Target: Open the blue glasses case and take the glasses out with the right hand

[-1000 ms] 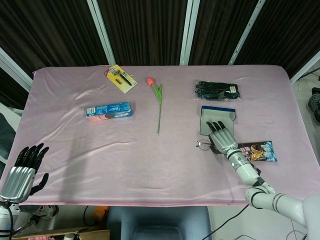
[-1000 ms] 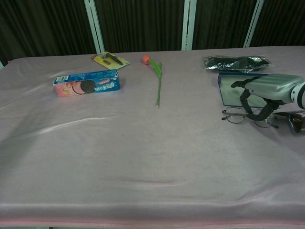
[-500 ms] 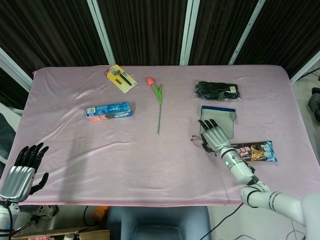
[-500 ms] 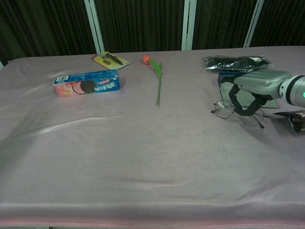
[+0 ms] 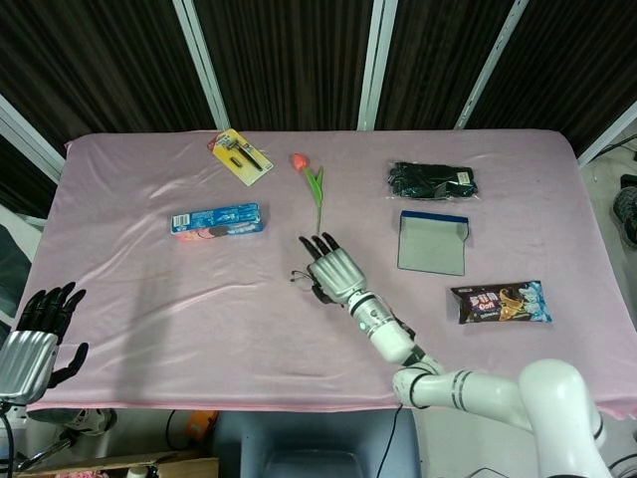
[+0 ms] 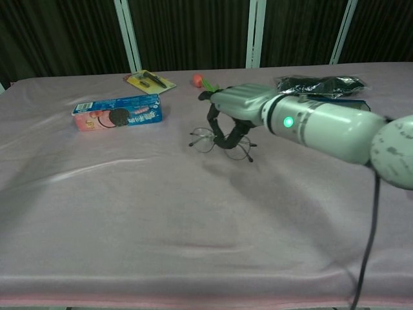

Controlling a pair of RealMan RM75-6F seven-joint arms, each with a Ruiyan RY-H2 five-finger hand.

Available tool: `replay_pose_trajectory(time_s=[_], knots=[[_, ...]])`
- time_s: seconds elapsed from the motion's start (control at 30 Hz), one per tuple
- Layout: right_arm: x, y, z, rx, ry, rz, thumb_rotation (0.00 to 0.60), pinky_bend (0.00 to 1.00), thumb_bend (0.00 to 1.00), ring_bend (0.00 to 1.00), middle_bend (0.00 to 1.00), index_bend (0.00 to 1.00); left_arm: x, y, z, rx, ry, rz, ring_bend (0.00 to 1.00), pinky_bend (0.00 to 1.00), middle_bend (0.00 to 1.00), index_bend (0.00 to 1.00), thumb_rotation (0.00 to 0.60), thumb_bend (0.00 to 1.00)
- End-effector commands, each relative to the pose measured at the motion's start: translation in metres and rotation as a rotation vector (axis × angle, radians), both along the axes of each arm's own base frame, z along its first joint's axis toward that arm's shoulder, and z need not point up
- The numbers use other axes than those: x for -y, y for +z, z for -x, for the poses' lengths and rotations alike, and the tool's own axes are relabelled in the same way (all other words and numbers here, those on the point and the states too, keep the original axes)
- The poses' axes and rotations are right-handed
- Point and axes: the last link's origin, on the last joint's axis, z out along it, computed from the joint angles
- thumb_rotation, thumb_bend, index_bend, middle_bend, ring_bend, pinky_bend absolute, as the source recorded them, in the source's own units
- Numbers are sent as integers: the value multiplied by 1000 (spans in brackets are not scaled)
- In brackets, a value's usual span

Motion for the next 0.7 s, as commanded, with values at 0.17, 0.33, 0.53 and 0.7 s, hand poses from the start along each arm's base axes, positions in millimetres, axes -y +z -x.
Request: replay_pose_trajectory(time_s=[0.17, 0.33, 0.53, 0.7], knots=[[-5, -45, -35, -1, -21, -5, 600, 0, 582, 0, 85, 646, 3, 4, 1, 7, 1, -13, 0, 22, 0, 0, 600, 387], [-3, -47, -32, -21, -26, 12, 600, 0, 475, 0, 84, 536, 4, 3, 0, 9, -8, -8, 0, 21, 0, 0, 600, 388], [-6, -17, -23, 13, 3, 50, 600, 0, 468, 0, 82, 473, 6, 1, -1, 5, -18, -4, 0, 22, 0, 0, 600, 388], [-33, 43, 24, 19, 16, 99, 600, 0, 443, 0, 41, 367, 8, 4, -2, 14, -21, -14, 0, 20, 0, 0, 600, 388]])
